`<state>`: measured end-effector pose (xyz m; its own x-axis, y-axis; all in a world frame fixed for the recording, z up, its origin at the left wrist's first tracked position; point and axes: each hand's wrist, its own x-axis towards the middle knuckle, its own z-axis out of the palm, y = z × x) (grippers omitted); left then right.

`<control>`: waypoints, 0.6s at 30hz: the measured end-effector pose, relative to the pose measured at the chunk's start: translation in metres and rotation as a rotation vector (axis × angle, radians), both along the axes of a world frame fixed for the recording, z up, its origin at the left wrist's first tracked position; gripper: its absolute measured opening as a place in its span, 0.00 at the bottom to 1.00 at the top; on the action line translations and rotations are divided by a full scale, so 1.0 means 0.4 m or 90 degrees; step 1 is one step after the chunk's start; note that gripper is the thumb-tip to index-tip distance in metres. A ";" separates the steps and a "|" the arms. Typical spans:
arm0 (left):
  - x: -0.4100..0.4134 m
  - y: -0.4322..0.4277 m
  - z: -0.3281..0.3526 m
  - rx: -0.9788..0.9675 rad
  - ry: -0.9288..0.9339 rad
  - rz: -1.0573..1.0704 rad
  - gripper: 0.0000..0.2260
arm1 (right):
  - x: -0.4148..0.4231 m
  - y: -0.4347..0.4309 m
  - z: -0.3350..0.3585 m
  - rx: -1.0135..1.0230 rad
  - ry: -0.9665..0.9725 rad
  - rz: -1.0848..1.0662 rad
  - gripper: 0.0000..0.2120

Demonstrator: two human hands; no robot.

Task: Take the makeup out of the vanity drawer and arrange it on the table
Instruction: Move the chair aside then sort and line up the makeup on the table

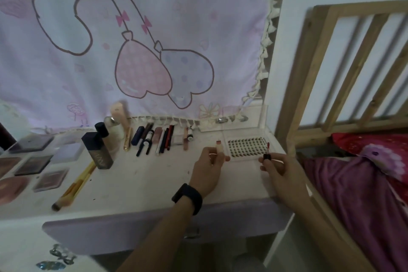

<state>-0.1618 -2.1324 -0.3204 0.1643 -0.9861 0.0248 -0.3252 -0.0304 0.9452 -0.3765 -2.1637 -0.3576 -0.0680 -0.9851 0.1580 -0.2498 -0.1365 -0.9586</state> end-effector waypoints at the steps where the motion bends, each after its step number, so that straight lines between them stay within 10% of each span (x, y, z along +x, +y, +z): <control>1: -0.014 0.003 -0.006 -0.004 -0.014 0.012 0.06 | 0.014 0.001 0.004 -0.011 0.035 -0.006 0.05; 18: -0.029 -0.006 -0.089 -0.075 -0.430 0.144 0.12 | 0.127 0.026 -0.002 -0.137 0.430 -0.072 0.12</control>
